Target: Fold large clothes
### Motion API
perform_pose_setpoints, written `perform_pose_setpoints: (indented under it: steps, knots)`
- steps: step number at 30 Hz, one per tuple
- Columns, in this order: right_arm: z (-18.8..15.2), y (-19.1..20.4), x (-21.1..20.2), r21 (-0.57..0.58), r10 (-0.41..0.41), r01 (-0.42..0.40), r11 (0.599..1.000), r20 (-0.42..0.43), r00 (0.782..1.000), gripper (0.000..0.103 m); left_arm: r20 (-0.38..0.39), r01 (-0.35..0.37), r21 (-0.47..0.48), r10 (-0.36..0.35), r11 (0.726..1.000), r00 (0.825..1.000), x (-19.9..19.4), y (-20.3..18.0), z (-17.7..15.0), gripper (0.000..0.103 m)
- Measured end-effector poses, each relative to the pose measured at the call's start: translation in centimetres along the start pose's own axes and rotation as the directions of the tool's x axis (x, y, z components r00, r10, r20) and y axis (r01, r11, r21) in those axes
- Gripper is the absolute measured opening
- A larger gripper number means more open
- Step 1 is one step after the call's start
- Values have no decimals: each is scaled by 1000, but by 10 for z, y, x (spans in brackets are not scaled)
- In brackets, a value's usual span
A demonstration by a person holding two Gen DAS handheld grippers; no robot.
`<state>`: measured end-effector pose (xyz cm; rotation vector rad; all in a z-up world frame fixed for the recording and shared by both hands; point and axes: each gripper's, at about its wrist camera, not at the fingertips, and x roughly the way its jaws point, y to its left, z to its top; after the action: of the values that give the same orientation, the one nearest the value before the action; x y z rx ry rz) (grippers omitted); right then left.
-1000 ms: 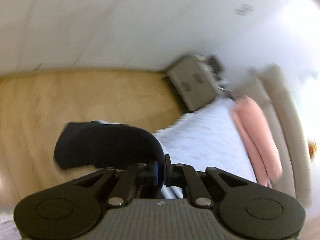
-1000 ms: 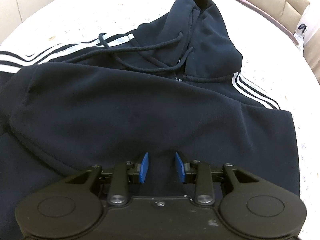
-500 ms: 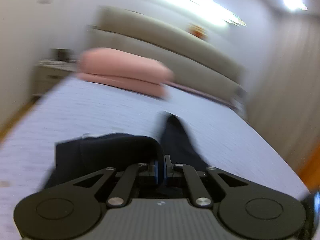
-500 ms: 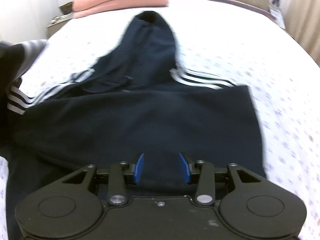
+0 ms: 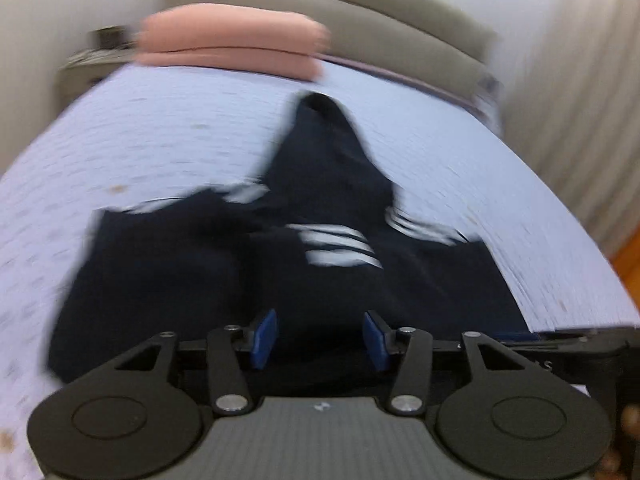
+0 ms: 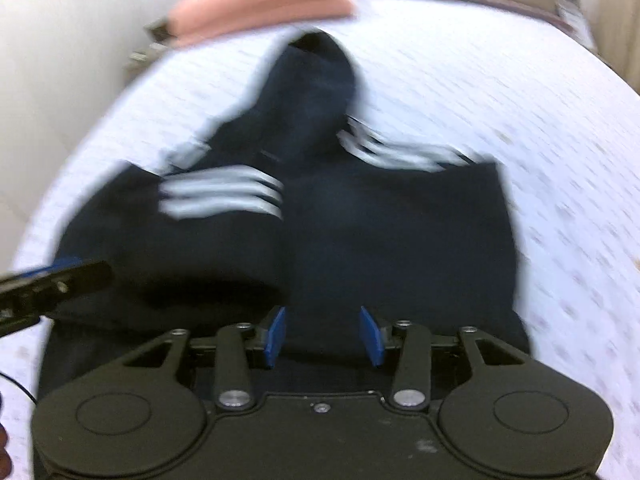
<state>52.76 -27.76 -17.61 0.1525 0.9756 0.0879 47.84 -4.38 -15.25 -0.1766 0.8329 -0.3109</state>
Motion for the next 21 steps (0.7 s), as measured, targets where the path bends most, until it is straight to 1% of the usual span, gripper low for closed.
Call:
perform_pose_setpoints:
  steps: [1,2,4,6,8,9,10,11,12,13,15,16,17,19,20,21]
  knots:
    - [5,12,-1,-26,29,-28,999,26,999,75,12,-27,-33,28,999,1000,-16,4,-3,51]
    - [9,27,0,-64,59,-56,996,53,997,85,24,-58,-67,59,996,998,-22,15,-3,51]
    - [16,60,6,-181,109,-91,979,95,989,84,38,-112,-120,117,986,992,-35,35,-2,51]
    - [17,97,21,-320,110,-71,945,104,988,84,37,-156,-163,164,974,986,-35,50,7,51]
    - [14,125,38,-418,86,-25,908,128,988,85,29,-184,-196,193,963,981,-36,65,8,51]
    - [12,137,50,-458,63,3,889,128,990,86,23,-196,-206,204,959,979,-38,70,8,51]
    - [9,146,62,-494,22,37,869,113,993,85,19,-205,-209,214,956,977,-42,75,8,51]
    - [6,152,78,-530,-32,76,845,91,995,66,14,-215,-208,223,954,975,-38,78,7,51]
    - [4,153,90,-547,-77,105,830,74,994,16,8,-224,-204,231,953,973,-38,80,6,51]
    - [5,148,95,-535,-91,109,838,61,994,4,3,-233,-198,238,952,971,-37,81,6,51]
    - [18,124,85,-423,-47,66,904,55,997,5,2,-242,-183,247,953,969,-31,82,6,51]
    - [29,108,71,-352,-37,62,934,79,996,5,9,-242,-178,247,954,969,-29,82,8,51]
    - [38,92,54,-293,-24,56,954,110,994,5,18,-237,-176,243,956,970,-28,81,10,51]
    - [58,52,17,-165,45,-14,986,184,982,5,38,-217,-174,227,961,973,-23,79,18,50]
    - [66,29,-1,-95,40,-20,995,221,974,5,52,-201,-174,213,964,976,-20,78,22,50]
    - [71,7,-15,-34,16,-8,999,255,967,5,63,-190,-174,203,966,977,-17,76,27,50]
